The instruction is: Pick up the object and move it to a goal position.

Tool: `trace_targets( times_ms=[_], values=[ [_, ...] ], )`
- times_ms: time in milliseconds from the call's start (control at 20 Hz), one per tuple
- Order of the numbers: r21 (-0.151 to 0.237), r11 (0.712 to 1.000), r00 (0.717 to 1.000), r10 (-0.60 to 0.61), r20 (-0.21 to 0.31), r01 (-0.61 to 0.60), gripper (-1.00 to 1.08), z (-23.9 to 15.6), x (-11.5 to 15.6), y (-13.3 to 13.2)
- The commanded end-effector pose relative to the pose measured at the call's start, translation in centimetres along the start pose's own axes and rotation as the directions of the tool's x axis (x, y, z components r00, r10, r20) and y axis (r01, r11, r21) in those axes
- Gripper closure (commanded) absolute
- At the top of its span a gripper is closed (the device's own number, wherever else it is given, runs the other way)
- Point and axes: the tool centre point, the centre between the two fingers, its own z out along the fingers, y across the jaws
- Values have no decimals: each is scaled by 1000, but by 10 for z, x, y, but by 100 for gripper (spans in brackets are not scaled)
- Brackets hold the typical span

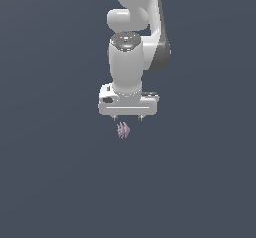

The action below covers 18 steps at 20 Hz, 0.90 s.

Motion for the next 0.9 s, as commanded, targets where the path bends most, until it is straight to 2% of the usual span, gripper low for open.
trace_targets(
  times_ms=[0,450,850],
  values=[
    [0,1000,1000,0,0,0,-92,0,0,0],
    [8,999,999,-38,34,38,-92,-1,-9,-19],
    [6,999,998,-49,34,49,-92,8,-11,-15]
  ],
)
